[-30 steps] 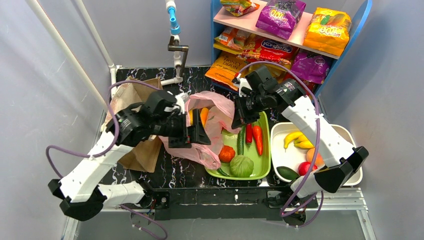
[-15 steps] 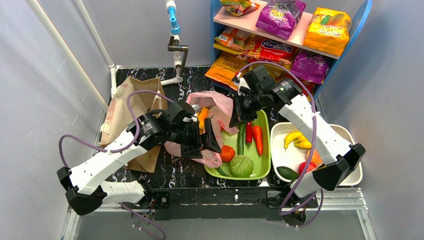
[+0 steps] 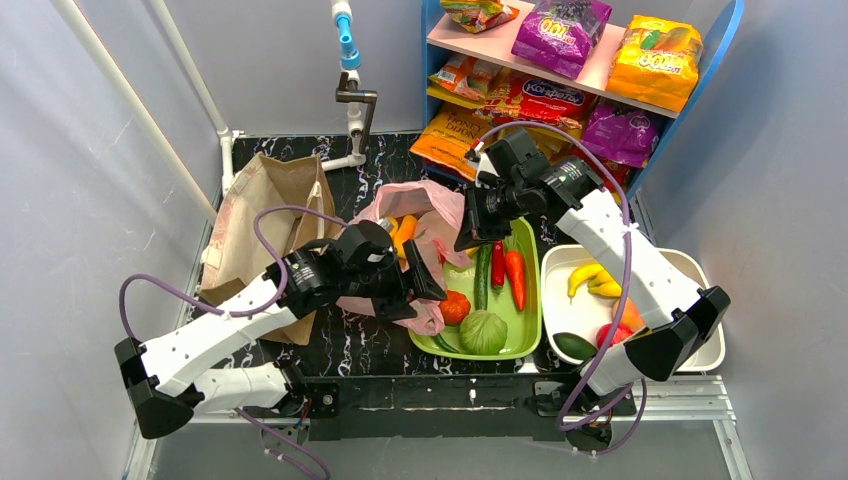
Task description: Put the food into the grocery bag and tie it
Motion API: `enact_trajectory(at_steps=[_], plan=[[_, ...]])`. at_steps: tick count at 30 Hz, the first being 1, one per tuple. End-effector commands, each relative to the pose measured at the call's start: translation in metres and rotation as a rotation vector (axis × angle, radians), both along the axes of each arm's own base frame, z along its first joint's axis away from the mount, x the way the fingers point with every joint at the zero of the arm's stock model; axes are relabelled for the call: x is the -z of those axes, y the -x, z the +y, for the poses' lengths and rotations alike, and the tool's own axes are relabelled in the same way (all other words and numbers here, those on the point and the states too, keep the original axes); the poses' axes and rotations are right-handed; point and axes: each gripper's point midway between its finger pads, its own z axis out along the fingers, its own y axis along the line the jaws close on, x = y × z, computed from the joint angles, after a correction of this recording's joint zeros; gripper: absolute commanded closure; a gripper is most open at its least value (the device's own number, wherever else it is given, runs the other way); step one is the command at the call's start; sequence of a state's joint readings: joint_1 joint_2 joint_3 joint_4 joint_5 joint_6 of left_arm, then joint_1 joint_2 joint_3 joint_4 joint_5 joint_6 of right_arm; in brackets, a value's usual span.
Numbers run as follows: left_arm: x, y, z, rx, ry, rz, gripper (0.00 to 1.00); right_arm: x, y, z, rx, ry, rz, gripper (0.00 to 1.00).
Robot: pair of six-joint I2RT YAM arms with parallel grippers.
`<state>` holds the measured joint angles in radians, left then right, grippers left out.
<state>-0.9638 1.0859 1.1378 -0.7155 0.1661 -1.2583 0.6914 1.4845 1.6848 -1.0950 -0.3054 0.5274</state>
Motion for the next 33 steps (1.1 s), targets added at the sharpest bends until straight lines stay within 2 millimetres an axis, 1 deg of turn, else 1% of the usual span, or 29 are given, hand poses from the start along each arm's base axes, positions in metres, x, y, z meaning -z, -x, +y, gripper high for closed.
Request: enact_trajectory(at_steps=[1,3,5,9,10,12,14,16,18,23,24,28,33], plan=[[-0.003,-0.010,-0.019,-0.055,0.076,-0.022,0.31,-0.007,-0.009,0.008,0.028,-0.036,-0.010,0.99],[0.000,-0.011,-0.020,-0.069,0.074,-0.020,0.39,-0.010,-0.010,0.009,0.031,-0.043,-0.014,0.99],[-0.001,-0.014,-0.021,-0.079,0.076,-0.030,0.51,-0.010,-0.011,0.008,0.033,-0.044,-0.017,0.99],[-0.011,-0.021,-0.026,-0.073,0.072,-0.064,0.83,-0.011,-0.011,0.005,0.041,-0.041,-0.023,0.99],[-0.013,-0.022,-0.025,-0.068,0.059,-0.071,0.89,-0.013,-0.011,0.004,0.045,-0.042,-0.026,0.99],[-0.019,-0.024,-0.021,-0.069,0.027,-0.092,0.99,-0.017,-0.011,0.003,0.046,-0.046,-0.036,0.99],[-0.028,-0.028,-0.016,-0.074,0.006,-0.127,1.00,-0.023,-0.010,0.001,0.044,-0.052,-0.045,0.99],[-0.037,-0.036,-0.007,-0.105,-0.019,-0.180,1.00,-0.029,-0.008,0.000,0.038,-0.056,-0.054,0.99],[-0.049,-0.040,0.001,-0.120,-0.035,-0.226,1.00,-0.039,-0.006,-0.001,0.030,-0.065,-0.067,0.99],[-0.093,-0.050,0.030,-0.210,-0.031,-0.347,1.00,-0.067,-0.003,-0.001,0.011,-0.104,-0.111,0.99],[-0.103,-0.052,0.034,-0.227,-0.017,-0.372,1.00,-0.072,-0.003,0.000,0.008,-0.115,-0.115,0.99],[-0.127,-0.058,0.057,-0.302,-0.009,-0.450,1.00,-0.092,-0.001,0.006,-0.010,-0.164,-0.119,0.99],[-0.173,-0.063,0.084,-0.381,0.038,-0.574,1.00,-0.122,0.006,0.012,-0.042,-0.224,-0.116,0.99]])
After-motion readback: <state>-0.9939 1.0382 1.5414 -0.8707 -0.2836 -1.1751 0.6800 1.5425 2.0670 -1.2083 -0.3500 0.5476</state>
